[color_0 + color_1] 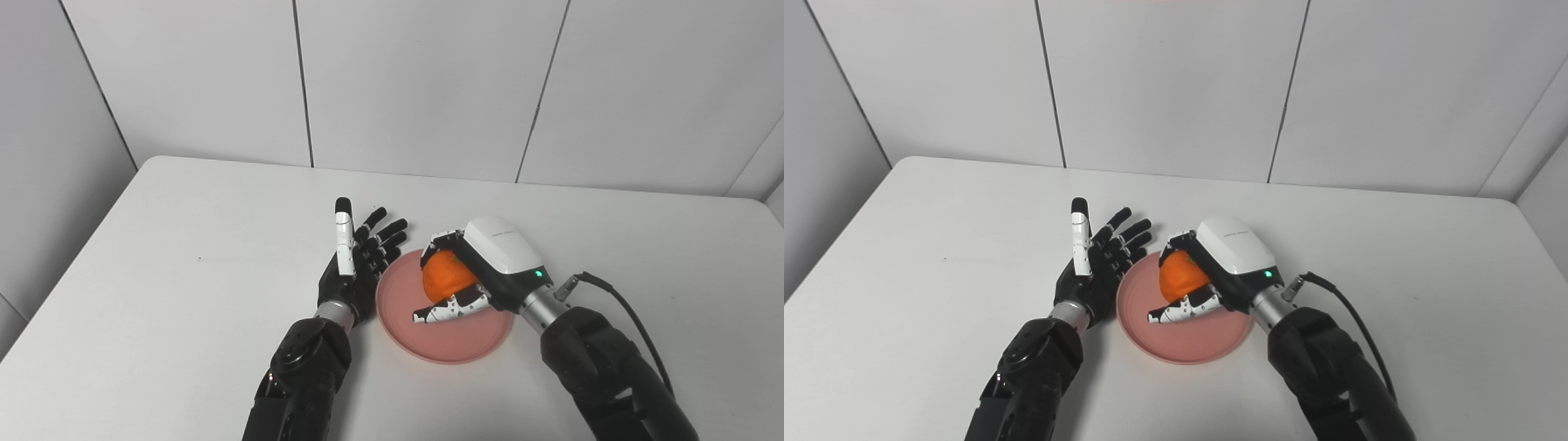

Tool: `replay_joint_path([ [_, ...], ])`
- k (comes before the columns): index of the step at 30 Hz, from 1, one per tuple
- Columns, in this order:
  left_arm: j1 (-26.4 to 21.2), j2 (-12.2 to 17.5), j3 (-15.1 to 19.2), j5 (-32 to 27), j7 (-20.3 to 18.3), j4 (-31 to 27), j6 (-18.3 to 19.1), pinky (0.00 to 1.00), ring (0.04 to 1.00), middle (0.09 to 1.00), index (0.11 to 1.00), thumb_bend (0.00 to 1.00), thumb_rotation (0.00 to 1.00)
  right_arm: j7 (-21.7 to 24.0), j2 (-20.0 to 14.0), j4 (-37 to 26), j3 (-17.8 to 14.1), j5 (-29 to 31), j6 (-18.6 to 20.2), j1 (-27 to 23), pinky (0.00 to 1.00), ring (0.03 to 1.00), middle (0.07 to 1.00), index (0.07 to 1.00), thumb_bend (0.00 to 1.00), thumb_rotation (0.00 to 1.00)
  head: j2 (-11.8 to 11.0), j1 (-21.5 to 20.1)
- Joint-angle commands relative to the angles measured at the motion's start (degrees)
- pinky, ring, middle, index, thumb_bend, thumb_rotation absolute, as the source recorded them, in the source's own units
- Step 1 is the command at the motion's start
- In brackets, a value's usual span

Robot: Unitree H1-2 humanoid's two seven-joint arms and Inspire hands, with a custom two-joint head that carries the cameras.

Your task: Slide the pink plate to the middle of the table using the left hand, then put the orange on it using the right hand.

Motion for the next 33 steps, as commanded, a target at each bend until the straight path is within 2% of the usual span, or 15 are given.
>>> replay_joint_path([
  [1, 0.96, -0.52, -0.13, 0.49, 1.36, 1.44, 1.23, 0.95, 0.844, 0.78, 0.858, 0.84, 1.0, -0.05, 0.06, -0.2, 0.23, -0.85, -1.11, -2.77, 0.14, 0.198, 0.263, 0.47, 0.5, 0.16, 0.06, -0.17],
  [11, 0.76, -0.11, -0.23, -0.44, 0.54, 1.65, 1.23, 0.95, 0.849, 0.787, 0.867, 0.83, 1.0, -0.62, 0.14, 6.32, 2.92, -3.93, -2.29, -4.32, 0.16, 0.215, 0.283, 0.473, 0.5, 0.16, 0.48, -0.3],
  [16, 0.51, -0.14, -0.15, -0.28, 0.43, 1.88, 1.23, 0.99, 0.842, 0.787, 0.874, 0.83, 1.0, -1.07, 0.43, 8.48, 3.82, -5.1, -2.22, -5.19, 0.16, 0.224, 0.288, 0.474, 0.5, 0.16, 0.55, -0.3],
  [19, 0.48, -0.2, -0.21, -0.31, 0.41, 1.89, 1.23, 1.0, 0.844, 0.784, 0.868, 0.83, 1.0, -0.89, 0.45, 8.86, 4.23, -5.71, -1.95, -5.54, 0.19, 0.256, 0.324, 0.477, 0.5, 0.16, 0.48, -0.29],
  [23, 0.54, -0.29, -0.15, -0.09, 0.36, 1.94, 1.23, 0.99, 0.853, 0.793, 0.872, 0.83, 1.0, -0.53, 0.18, 9.06, 4.11, -4.77, -2.47, -5.84, 0.2, 0.257, 0.321, 0.474, 0.5, 0.17, 0.48, -0.24],
  [27, 0.56, -0.44, -0.05, 0.35, 0.68, 1.85, 1.23, 0.94, 0.828, 0.783, 0.852, 0.83, 1.0, -0.89, -0.12, 7.92, 3.16, -2.99, -2.94, -5.5, 0.23, 0.279, 0.339, 0.474, 0.5, 0.18, 0.48, -0.24],
  [28, 0.56, -0.51, 0.04, 0.39, 0.71, 1.85, 1.23, 0.91, 0.83, 0.782, 0.845, 0.82, 1.0, -1.33, -0.19, 7.72, 2.96, -2.62, -3.23, -5.38, 0.23, 0.278, 0.343, 0.424, 0.65, 0.48, 0.48, -0.24],
  [29, 0.54, -0.57, 0.18, 0.39, 0.66, 1.94, 1.23, 0.91, 0.831, 0.78, 0.842, 0.82, 1.0, -2.29, -0.34, 7.78, 2.75, -2.22, -4.09, -5.27, 0.24, 0.29, 0.357, 0.411, 0.73, 0.62, 0.36, -0.36],
  [31, 0.51, -0.67, 0.46, 0.38, 0.43, 2.2, 1.22, 0.88, 0.813, 0.763, 0.849, 0.82, 1.0, -3.53, -0.65, 7.83, 2.46, -1.7, -5.32, -5.09, 0.35, 0.384, 0.442, 0.464, 0.87, 0.77, 0.2, -0.51],
  [32, 0.52, -0.72, 0.54, 0.31, 0.45, 2.27, 1.22, 0.88, 0.812, 0.763, 0.85, 0.82, 1.0, -3.81, -0.8, 7.76, 2.38, -1.55, -5.73, -5.03, 0.36, 0.396, 0.453, 0.474, 0.88, 0.78, 0.12, -0.54],
  [33, 0.53, -0.75, 0.59, 0.26, 0.47, 2.3, 1.23, 0.88, 0.806, 0.763, 0.853, 0.82, 1.0, -3.89, -0.88, 7.7, 2.33, -1.49, -5.93, -5.0, 0.42, 0.451, 0.501, 0.522, 0.92, 0.81, 0.12, -0.54],
])
